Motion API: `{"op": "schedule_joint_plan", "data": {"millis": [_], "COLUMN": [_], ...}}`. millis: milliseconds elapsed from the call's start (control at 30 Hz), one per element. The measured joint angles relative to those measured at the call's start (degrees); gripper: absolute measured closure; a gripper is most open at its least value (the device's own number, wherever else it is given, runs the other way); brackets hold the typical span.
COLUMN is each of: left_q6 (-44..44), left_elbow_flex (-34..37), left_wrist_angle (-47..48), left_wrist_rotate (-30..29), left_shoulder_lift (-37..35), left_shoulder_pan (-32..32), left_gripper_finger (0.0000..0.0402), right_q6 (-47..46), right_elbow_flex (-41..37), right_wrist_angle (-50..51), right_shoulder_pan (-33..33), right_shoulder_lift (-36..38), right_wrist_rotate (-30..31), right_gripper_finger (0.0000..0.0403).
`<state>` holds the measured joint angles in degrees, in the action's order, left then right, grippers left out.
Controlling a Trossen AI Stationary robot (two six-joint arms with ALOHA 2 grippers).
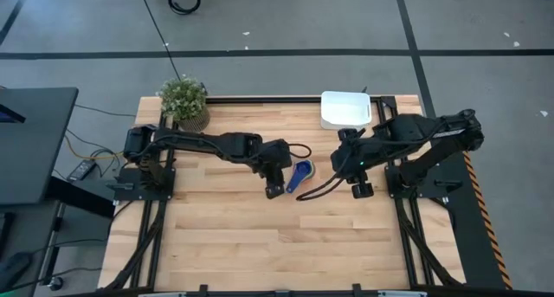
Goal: Nest measuring cups in basket
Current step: Put the nested measuring cups into the white bin
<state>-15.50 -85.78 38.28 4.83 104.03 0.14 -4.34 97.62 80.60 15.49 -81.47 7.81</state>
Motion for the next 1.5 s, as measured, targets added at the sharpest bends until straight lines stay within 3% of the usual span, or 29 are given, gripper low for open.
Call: {"op": "schedule_joint_plan", "data": {"millis": [333, 533, 767, 1000, 1267, 1367, 1500], "left_q6": [15.1, 18.8, 19.2, 19.2, 19.2, 18.7, 12.8], "left_elbow_flex": [0.0, 0.0, 0.0, 0.0, 0.1, 4.7, 17.8], "left_wrist_angle": [9.8, 14.5, 17.8, 22.7, 20.2, 15.7, 5.8], "left_wrist_rotate": [0.0, 0.0, 6.6, 7.0, 7.0, 8.0, 10.2], "left_shoulder_lift": [-1.4, -1.4, -3.6, -9.0, -15.1, -18.3, -25.2], "left_shoulder_pan": [1.7, 4.0, 6.0, 5.9, 5.8, 5.8, 5.8], "left_gripper_finger": [0.0260, 0.0260, 0.0260, 0.0260, 0.0260, 0.0260, 0.0260], "right_q6": [4.6, 8.9, 12.2, 12.1, 12.0, 12.0, 12.0], "right_elbow_flex": [-13.8, -19.8, -20.9, -20.9, -20.8, -20.8, -20.8], "right_wrist_angle": [-5.3, -9.8, -13.5, -14.1, -14.6, -14.6, -14.6], "right_shoulder_pan": [-0.3, -0.3, -1.4, -3.5, -4.8, -4.9, -4.9], "right_shoulder_lift": [0.0, 0.0, 0.0, 0.0, 0.0, 0.0, 0.0], "right_wrist_rotate": [1.5, 1.6, 1.8, 1.8, 1.5, 1.5, 1.5], "right_gripper_finger": [0.0212, 0.0212, 0.0215, 0.0215, 0.0215, 0.0215, 0.0215]}}
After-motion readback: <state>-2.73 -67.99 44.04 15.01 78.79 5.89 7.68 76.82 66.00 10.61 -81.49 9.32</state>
